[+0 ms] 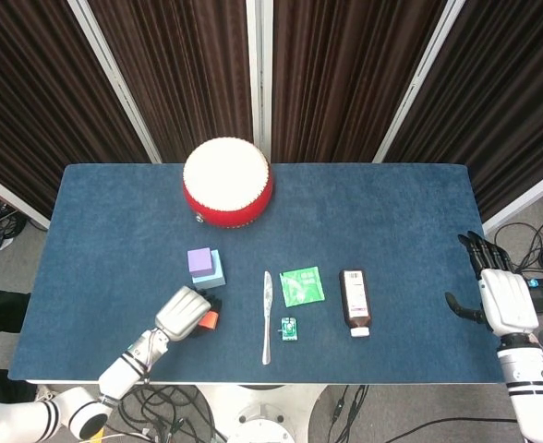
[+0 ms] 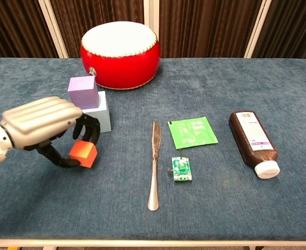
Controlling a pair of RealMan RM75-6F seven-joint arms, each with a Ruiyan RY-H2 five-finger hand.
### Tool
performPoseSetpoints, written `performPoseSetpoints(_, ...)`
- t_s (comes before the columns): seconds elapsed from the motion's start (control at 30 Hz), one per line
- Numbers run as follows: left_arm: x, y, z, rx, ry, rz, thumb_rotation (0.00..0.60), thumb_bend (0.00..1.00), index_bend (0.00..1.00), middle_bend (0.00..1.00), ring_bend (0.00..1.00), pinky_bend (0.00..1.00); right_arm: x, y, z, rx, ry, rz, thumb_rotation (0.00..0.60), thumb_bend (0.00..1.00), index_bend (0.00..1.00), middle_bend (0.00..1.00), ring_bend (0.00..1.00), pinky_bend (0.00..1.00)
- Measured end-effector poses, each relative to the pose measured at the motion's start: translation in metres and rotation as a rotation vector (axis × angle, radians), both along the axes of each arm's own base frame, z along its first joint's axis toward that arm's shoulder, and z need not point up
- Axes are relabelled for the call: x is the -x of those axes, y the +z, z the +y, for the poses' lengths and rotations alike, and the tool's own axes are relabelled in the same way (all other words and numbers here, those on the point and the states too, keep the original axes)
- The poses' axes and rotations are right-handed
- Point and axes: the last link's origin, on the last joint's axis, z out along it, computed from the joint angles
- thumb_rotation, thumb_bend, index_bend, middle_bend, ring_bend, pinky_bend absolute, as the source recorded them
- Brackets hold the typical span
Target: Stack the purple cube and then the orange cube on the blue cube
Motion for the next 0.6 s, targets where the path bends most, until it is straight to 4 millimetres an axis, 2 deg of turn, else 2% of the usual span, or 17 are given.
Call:
performPoseSetpoints(0.3, 0.015, 0.055, -0.003, -0.077, 0.089, 0.016, 0.6, 0.26, 0.54, 0.64, 0.57, 0.64, 0.0, -0.001, 0.002, 0.0, 0.006, 0.004, 0.6, 0.22, 0.0, 0.0, 0.0, 0.0)
performPoseSetpoints(0.43, 0.021, 0.083, 0.006, -0.147, 0.145, 0.047, 0.6, 0.26, 0.54, 0.64, 0.57, 0.64, -0.001, -0.002, 0.002, 0.0, 0.009, 0.009, 0.6, 0.22, 0.0, 0.0, 0.0, 0.0)
performPoseSetpoints(0.6, 0.025, 0.108, 0.02, -0.219, 0.179, 0.08, 0.6, 0.26, 0.54, 0.65, 0.57, 0.64, -0.001, -0.002, 0.002, 0.002, 0.008, 0.009, 0.6, 0.22, 0.0, 0.0, 0.0, 0.0)
